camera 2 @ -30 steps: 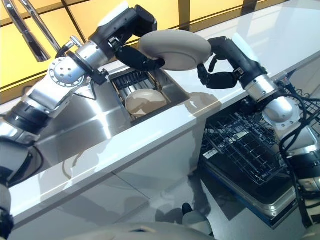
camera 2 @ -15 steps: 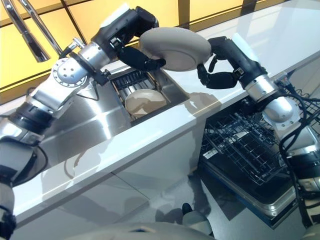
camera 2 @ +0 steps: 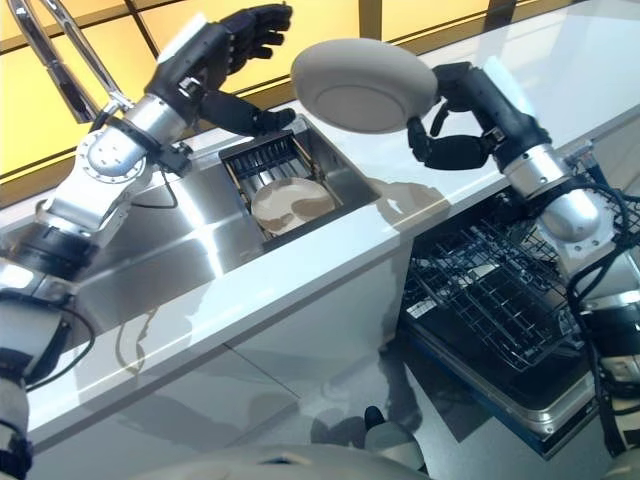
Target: Pick up plates and place into dishwasher.
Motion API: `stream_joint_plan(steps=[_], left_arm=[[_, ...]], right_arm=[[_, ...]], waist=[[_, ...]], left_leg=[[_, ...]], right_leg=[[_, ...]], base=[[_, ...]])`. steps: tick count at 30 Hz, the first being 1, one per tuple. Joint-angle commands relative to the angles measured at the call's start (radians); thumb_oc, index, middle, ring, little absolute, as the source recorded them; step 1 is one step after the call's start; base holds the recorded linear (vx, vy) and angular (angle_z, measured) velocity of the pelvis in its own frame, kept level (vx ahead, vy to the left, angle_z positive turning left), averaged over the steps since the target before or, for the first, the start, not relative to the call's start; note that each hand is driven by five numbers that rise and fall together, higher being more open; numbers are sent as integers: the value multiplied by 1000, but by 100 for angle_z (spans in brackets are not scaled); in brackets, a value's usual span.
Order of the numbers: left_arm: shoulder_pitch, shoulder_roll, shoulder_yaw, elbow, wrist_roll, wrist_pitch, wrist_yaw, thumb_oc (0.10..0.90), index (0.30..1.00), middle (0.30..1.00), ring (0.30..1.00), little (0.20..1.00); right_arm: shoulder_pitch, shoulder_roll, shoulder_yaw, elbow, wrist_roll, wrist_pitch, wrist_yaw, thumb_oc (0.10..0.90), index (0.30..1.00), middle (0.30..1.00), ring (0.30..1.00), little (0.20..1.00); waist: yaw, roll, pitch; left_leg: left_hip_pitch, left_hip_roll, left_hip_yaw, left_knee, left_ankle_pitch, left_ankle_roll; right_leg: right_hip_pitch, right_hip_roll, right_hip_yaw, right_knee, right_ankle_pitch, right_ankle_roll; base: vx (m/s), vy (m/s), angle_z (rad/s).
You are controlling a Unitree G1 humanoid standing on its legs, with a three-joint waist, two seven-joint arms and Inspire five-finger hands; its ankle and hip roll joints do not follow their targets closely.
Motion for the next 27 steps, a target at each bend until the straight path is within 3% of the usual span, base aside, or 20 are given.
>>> stream_joint_plan(steps=[1,7,14,21,27], left_arm=[[-48,96,100,39,-50,-100,37,800,900,900,900,900],[35,107,180,38,-80,-136,49,800,900,900,900,900],[169,86,273,-3,-68,-126,47,800,900,900,900,900],[267,109,319,-38,38,-116,72,800,900,900,900,900],[272,175,322,-20,76,-118,80,800,900,900,900,900]], right_arm=[[-17,-5,-121,9,31,-80,-65,100,300,300,300,200],[37,-39,-180,31,-11,-84,-98,100,300,300,300,200],[126,-96,-283,43,-44,-71,-105,100,300,300,300,200],[330,-225,-489,52,-60,-50,-59,100,300,300,300,200],[521,-259,-673,42,-33,-71,-45,100,300,300,300,200]], waist=[[26,-47,-107],[27,-54,-106],[18,-66,-106],[-25,-84,-106],[-62,-83,-103]], left_leg=[[-54,-29,-44,4,21,42],[-55,-29,-47,4,20,42],[-55,-27,-45,4,17,43],[-56,-22,-19,4,19,43],[-60,-18,9,4,20,41]], right_leg=[[78,6,0,6,-64,57],[76,7,1,7,-63,56],[73,13,12,6,-60,55],[59,24,43,6,-46,61],[43,29,63,5,-32,69]], base=[[0,0,0],[0,0,0],[5,2,0],[13,5,0],[-5,13,-12]])
